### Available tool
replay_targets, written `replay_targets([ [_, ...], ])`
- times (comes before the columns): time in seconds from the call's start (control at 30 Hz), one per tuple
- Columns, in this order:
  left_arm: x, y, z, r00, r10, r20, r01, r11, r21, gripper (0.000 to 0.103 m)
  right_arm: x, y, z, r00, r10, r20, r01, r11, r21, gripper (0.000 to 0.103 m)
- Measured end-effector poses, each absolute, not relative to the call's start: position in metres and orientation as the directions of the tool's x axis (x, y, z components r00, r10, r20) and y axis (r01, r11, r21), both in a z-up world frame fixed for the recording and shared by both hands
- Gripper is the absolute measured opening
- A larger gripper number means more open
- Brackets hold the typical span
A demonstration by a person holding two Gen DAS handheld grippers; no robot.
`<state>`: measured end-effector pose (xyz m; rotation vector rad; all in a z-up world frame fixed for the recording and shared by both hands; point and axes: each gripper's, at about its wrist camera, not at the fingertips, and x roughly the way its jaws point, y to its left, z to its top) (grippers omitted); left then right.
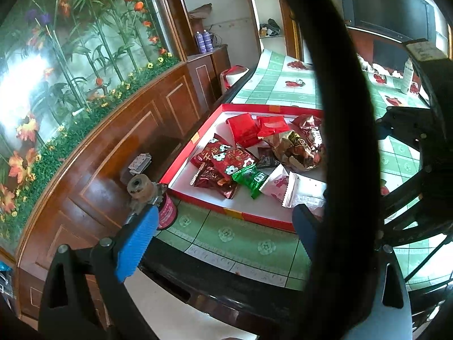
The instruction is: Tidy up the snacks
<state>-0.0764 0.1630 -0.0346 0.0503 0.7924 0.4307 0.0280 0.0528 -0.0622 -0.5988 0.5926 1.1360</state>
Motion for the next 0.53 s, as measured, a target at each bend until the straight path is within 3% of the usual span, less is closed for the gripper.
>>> replay_targets([
  [0.17,-0.078,0.172,-0.036,0.615,0.336,-0.714,-0.352,0.927,0.132,0.095,0.026,0.057,-0.061,0.3,0.646,-0.702,-0.948,0.284,-0.143,0.08],
  [0.53,-0.078,0.18,-0.038,0.596,0.342,-0.726,-0.38,0.917,0.121,0.095,0.024,0.06,-0.059,0.287,0.66,-0.694,-0.953,0.27,-0.136,0.08],
])
